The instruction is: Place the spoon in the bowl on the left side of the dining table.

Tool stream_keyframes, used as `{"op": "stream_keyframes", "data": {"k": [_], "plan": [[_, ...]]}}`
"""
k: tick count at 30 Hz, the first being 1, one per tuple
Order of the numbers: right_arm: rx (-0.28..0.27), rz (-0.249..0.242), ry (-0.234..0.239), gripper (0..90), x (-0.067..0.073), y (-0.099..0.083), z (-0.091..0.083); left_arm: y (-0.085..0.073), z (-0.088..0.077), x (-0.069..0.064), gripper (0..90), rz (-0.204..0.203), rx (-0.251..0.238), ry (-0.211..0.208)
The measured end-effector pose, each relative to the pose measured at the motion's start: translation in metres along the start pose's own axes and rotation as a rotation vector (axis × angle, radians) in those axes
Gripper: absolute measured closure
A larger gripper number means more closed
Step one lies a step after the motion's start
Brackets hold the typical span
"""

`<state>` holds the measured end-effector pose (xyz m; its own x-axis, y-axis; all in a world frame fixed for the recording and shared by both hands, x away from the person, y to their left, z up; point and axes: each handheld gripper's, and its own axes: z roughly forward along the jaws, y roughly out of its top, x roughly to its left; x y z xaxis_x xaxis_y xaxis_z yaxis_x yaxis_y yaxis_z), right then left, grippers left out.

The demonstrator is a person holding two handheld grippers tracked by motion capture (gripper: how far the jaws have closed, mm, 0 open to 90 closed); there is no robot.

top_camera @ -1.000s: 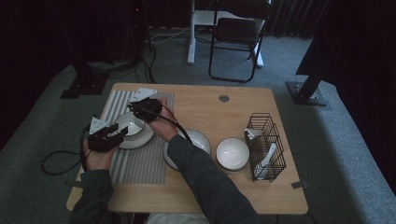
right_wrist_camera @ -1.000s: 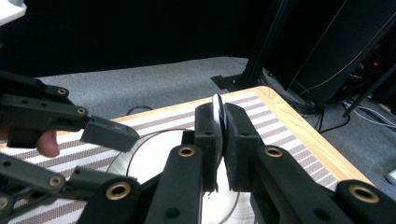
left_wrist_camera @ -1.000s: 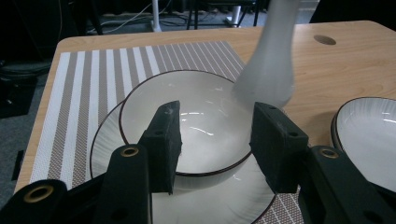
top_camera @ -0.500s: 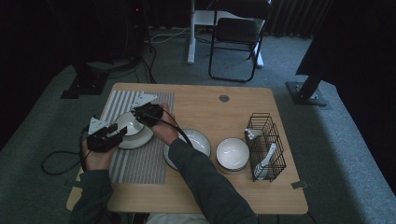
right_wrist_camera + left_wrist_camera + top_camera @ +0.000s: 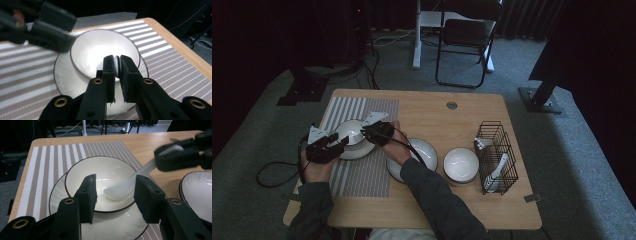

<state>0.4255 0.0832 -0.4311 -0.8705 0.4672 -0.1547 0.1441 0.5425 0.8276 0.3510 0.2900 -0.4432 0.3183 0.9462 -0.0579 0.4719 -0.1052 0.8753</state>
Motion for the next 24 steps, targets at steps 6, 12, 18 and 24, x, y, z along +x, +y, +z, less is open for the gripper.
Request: {"op": "stream_keyframes", "data": {"k": [6,12,18,24], "plan": [[0.027,-0.009,-0.001,74.3,0.001,-0.010,-0.005,0.000,0.000,0.000,53.6,0.001,0.001,0.001],[0.026,0.023,0.013,69.4,0.001,-0.015,-0.013,-0.001,0.001,0.000,53.6,-0.004,0.001,0.002],[0.014,0.035,0.017,65.7,0.001,-0.014,-0.026,-0.001,0.001,-0.001,53.6,-0.002,0.003,0.001],[0.017,0.053,0.024,59.9,0.001,-0.018,-0.043,0.000,0.001,-0.001,53.5,-0.003,0.001,-0.002]]}}
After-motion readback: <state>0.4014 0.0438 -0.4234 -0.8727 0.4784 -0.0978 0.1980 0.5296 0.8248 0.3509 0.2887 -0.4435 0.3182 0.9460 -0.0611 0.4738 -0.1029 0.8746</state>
